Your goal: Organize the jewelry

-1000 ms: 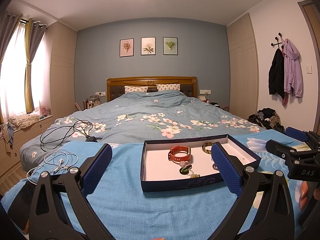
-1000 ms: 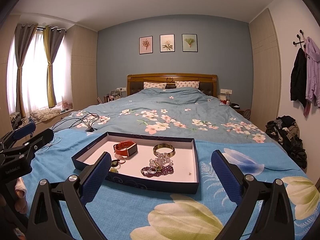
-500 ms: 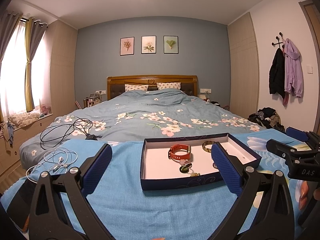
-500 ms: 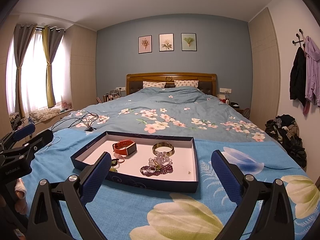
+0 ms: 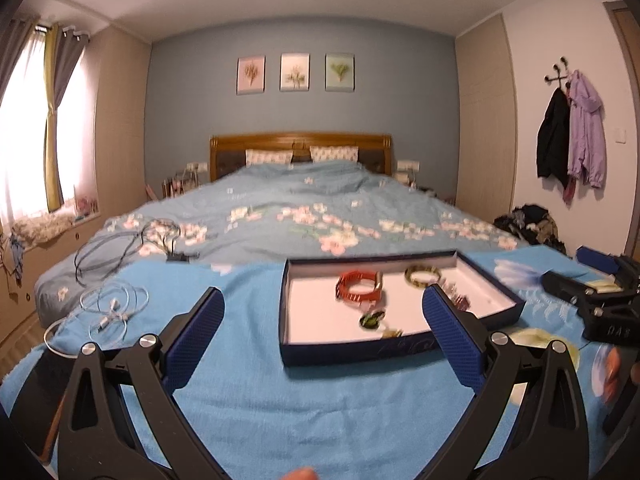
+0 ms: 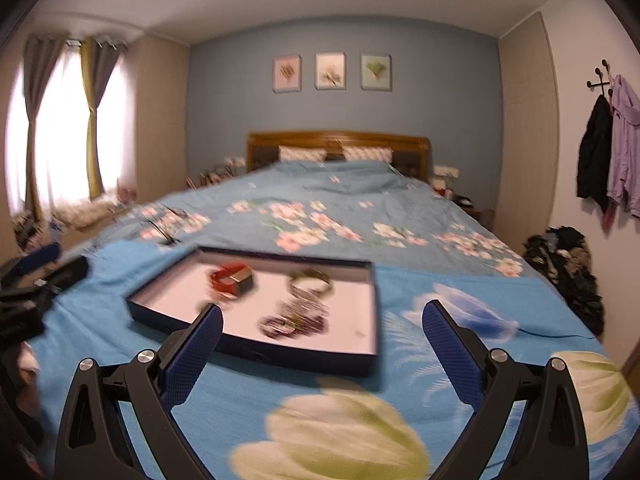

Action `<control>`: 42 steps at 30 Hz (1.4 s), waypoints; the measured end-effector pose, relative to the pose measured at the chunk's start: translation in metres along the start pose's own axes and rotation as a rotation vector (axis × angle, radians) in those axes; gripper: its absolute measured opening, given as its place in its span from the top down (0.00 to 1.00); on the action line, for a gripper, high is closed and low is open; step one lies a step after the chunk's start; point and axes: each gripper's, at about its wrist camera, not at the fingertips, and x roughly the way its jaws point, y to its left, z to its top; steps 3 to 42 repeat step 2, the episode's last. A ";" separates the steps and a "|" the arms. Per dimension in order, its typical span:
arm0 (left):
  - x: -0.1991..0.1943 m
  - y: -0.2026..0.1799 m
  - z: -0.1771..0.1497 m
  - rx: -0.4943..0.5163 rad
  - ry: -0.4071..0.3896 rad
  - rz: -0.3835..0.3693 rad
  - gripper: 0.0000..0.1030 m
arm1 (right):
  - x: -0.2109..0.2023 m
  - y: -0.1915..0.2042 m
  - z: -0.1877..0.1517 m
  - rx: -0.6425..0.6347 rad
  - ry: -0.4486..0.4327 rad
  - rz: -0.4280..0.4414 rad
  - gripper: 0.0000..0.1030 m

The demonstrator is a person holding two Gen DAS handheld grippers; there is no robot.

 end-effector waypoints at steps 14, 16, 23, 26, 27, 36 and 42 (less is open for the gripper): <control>0.011 0.010 -0.001 -0.022 0.058 -0.008 0.05 | 0.021 -0.024 -0.002 -0.001 0.113 -0.041 0.06; 0.011 0.010 -0.001 -0.022 0.058 -0.008 0.05 | 0.021 -0.024 -0.002 -0.001 0.113 -0.041 0.06; 0.011 0.010 -0.001 -0.022 0.058 -0.008 0.05 | 0.021 -0.024 -0.002 -0.001 0.113 -0.041 0.06; 0.011 0.010 -0.001 -0.022 0.058 -0.008 0.05 | 0.021 -0.024 -0.002 -0.001 0.113 -0.041 0.06; 0.011 0.010 -0.001 -0.022 0.058 -0.008 0.05 | 0.021 -0.024 -0.002 -0.001 0.113 -0.041 0.06; 0.011 0.010 -0.001 -0.022 0.058 -0.008 0.05 | 0.021 -0.024 -0.002 -0.001 0.113 -0.041 0.06; 0.011 0.010 -0.001 -0.022 0.058 -0.008 0.05 | 0.021 -0.024 -0.002 -0.001 0.113 -0.041 0.06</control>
